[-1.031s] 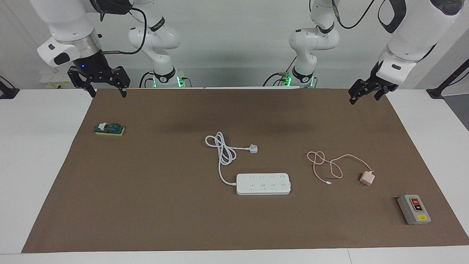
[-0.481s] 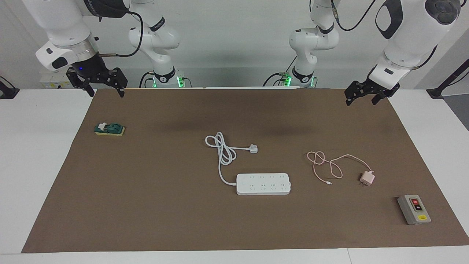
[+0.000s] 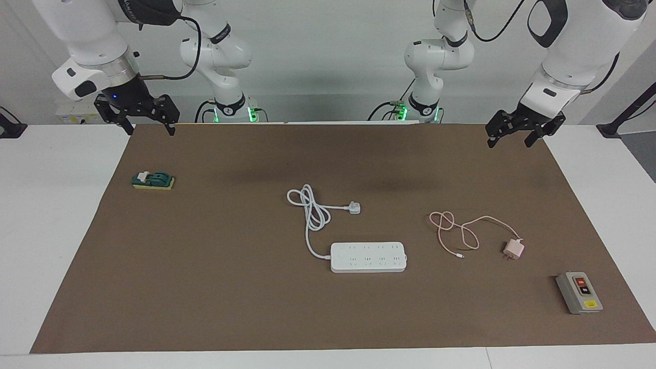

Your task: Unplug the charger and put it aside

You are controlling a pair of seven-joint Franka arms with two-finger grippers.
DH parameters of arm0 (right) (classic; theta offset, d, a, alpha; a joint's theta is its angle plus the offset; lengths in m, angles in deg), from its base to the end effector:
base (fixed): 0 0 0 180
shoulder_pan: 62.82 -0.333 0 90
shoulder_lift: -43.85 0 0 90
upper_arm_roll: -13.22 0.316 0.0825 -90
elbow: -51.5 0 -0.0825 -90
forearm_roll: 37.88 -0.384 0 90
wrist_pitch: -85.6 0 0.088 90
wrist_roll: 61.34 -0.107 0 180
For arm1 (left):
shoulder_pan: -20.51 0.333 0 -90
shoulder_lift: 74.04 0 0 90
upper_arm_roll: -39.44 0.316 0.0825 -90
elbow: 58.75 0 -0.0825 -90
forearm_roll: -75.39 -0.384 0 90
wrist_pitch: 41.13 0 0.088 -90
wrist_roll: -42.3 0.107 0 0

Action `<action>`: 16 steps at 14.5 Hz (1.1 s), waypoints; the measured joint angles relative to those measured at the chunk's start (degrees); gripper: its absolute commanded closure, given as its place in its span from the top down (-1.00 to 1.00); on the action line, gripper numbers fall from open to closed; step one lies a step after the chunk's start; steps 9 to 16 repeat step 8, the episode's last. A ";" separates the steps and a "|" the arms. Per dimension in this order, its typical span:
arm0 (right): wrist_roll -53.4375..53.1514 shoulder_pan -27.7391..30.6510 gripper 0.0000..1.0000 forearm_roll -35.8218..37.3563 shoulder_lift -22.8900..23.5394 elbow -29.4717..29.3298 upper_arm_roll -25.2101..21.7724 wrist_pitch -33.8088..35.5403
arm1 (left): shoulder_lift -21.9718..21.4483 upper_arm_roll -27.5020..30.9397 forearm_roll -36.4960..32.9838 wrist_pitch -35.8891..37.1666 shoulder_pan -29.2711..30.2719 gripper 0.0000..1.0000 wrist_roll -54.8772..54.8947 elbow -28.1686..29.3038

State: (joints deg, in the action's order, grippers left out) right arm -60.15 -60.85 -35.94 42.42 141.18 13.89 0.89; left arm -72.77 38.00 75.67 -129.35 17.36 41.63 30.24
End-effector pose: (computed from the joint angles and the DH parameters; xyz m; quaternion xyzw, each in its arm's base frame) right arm 0.5369 -0.0160 0.6330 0.9994 -0.0020 -0.0312 0.0164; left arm 0.5562 -0.0450 0.6178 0.9993 -0.0342 -0.0179 0.0019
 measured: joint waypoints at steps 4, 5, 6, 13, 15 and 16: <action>0.00 -0.28 1.00 -0.10 -0.14 0.29 0.02 0.23 | 0.00 0.00 0.02 -0.19 0.00 1.00 0.00 0.00; 0.00 -0.29 1.00 -0.12 -0.17 0.31 0.04 0.23 | 0.00 0.00 0.03 -0.28 0.00 1.00 0.00 0.00; 0.00 -0.33 1.00 -0.13 -0.20 0.32 0.10 0.23 | 0.00 0.00 0.03 -0.38 0.00 1.00 0.00 0.00; 0.00 -0.38 1.00 -0.14 -0.24 0.34 0.34 0.23 | 0.00 0.00 0.04 -0.50 0.00 1.00 0.00 0.00; 0.00 -0.38 1.00 -0.14 -0.24 0.34 0.34 0.23 | 0.00 0.00 0.04 -0.50 0.00 1.00 0.00 0.00; 0.00 -0.38 1.00 -0.14 -0.24 0.34 0.34 0.23 | 0.00 0.00 0.04 -0.50 0.00 1.00 0.00 0.00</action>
